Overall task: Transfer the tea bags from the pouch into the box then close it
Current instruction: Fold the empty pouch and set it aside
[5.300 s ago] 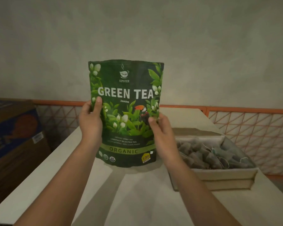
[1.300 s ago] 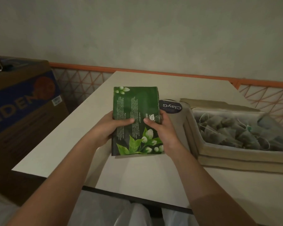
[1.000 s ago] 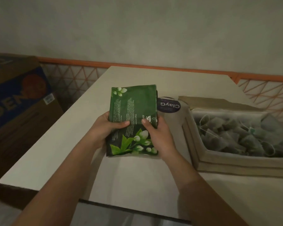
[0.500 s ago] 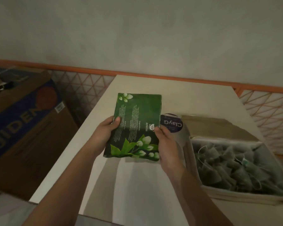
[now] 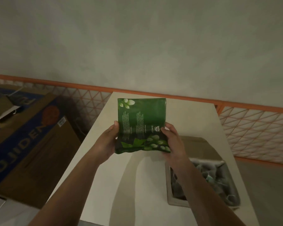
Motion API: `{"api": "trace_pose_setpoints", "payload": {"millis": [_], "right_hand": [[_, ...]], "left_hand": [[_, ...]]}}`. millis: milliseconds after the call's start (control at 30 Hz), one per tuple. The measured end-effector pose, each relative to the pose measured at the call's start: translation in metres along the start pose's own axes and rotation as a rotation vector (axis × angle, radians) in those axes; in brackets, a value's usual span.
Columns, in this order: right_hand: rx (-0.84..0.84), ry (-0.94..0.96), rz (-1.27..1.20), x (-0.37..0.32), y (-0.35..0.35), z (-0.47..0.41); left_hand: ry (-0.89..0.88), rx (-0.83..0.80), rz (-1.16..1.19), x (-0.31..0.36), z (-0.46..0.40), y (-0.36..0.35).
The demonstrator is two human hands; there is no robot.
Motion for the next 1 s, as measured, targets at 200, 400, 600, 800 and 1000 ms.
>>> {"api": "trace_pose_setpoints", "payload": {"millis": [200, 400, 600, 800, 1000], "right_hand": [[-0.018, 0.012, 0.258, -0.03, 0.006, -0.011], [-0.078, -0.083, 0.387, -0.037, -0.006, -0.022], [-0.153, -0.264, -0.083, -0.021, -0.021, -0.036], [-0.227, -0.111, 0.189, -0.009, -0.055, -0.02], [0.116, 0.328, 0.653, -0.046, -0.041, -0.028]], "left_hand": [[0.267, -0.177, 0.059, -0.013, -0.01, -0.024], [0.292, -0.268, -0.041, -0.026, -0.005, -0.03], [0.217, -0.156, 0.092, 0.0, -0.022, -0.038], [0.073, 0.083, 0.185, 0.016, -0.048, -0.034], [-0.012, -0.029, -0.064, 0.035, -0.053, -0.054]]}}
Point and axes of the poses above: each hand's wrist, its own z-axis away from the middle knuckle, its own y-axis out of the back of the hand, x = y × z, the point moved 9 cm from there along -z, towards the middle knuckle, and after that the axes turned 13 degrees about -z, right-handed, at the moved point
